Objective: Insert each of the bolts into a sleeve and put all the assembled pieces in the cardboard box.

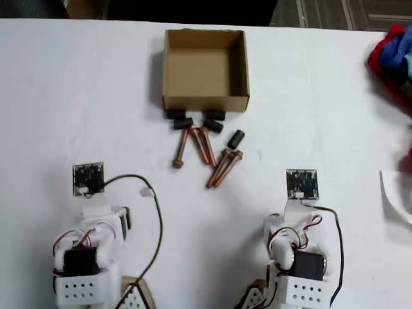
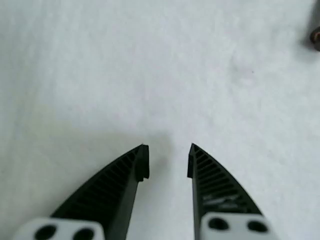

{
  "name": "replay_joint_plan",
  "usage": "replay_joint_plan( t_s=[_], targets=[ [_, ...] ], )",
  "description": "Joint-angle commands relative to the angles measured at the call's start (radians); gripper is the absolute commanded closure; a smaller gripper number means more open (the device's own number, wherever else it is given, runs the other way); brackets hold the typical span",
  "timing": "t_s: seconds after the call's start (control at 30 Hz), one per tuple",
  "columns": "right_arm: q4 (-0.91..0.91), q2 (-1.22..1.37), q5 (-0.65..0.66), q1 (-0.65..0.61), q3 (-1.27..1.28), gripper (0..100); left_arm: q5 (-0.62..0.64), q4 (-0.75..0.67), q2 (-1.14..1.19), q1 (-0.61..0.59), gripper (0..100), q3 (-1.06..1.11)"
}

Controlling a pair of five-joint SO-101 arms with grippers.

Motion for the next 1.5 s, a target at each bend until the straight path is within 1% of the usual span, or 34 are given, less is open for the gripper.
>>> replay_joint_plan(
  t_s=[0.0,0.07,0.13,0.17,0.23,0.3,0.37,0.4,0.47,0.57,0.6,0.7,0.77,0.8,0.87,0.93,1.0,1.1,1.17,1.23,1.33,1.47],
  targets=[
    [-0.018,-0.01,0.009,-0.005,0.011,88.6,-0.075,-0.192,-0.018,-0.052,84,0.016],
    [-0.073,-0.01,0.009,-0.015,0.011,88.6,-0.221,-0.287,-0.018,-0.127,83,0.021],
    [-0.15,-0.008,0.014,-0.01,0.011,88.5,-0.39,-0.379,-0.018,-0.238,83,0.019],
    [-0.186,-0.01,0.035,0.01,0.011,88.5,-0.466,-0.416,-0.018,-0.316,83,0.019],
    [-0.245,-0.008,0.129,0.053,0.011,88.5,-0.589,-0.436,-0.017,-0.454,83,0.019],
    [-0.274,-0.008,0.23,0.091,0.011,88.6,-0.637,-0.47,-0.017,-0.529,83,0.019],
    [-0.302,-0.01,0.293,0.113,0.011,88.6,-0.637,-0.489,-0.017,-0.563,83,0.019],
    [-0.314,-0.008,0.298,0.113,0.011,88.6,-0.637,-0.489,-0.017,-0.562,83,0.019],
    [-0.325,-0.008,0.264,0.104,0.011,88.6,-0.624,-0.488,-0.017,-0.557,83,0.016],
    [-0.321,-0.007,0.233,0.071,-0.021,88.6,-0.539,-0.471,-0.012,-0.514,82,-0.001],
    [-0.318,-0.007,0.226,0.054,-0.043,88.6,-0.528,-0.451,-0.012,-0.485,82,-0.019],
    [-0.289,-0.004,0.227,-0.019,-0.132,88.6,-0.522,-0.315,-0.012,-0.373,82,-0.157],
    [-0.249,0.016,0.229,-0.07,-0.212,88.6,-0.483,-0.215,-0.009,-0.296,82,-0.302],
    [-0.229,0.042,0.229,-0.09,-0.259,88.6,-0.466,-0.184,-0.009,-0.262,82,-0.372],
    [-0.203,0.13,0.229,-0.11,-0.361,88.6,-0.468,-0.175,0.011,-0.227,82,-0.475],
    [-0.193,0.26,0.229,-0.116,-0.473,88.6,-0.47,-0.18,0.077,-0.216,82,-0.539],
    [-0.193,0.417,0.232,-0.116,-0.588,88.6,-0.473,-0.224,0.192,-0.201,82,-0.561],
    [-0.171,0.696,0.261,-0.117,-0.784,88.6,-0.466,-0.308,0.42,-0.196,82,-0.595],
    [-0.111,0.905,0.264,-0.117,-0.927,88.6,-0.465,-0.342,0.6,-0.195,82,-0.654],
    [-0.008,1.121,0.264,-0.119,-1.083,88.6,-0.465,-0.33,0.792,-0.195,82,-0.748],
    [0.18,1.463,0.264,-0.147,-1.327,88.6,-0.463,-0.255,1.063,-0.195,82,-0.92],
    [0.464,1.903,0.262,-0.259,-1.657,88.6,-0.391,-0.137,1.343,-0.195,82,-1.129]
  ],
)
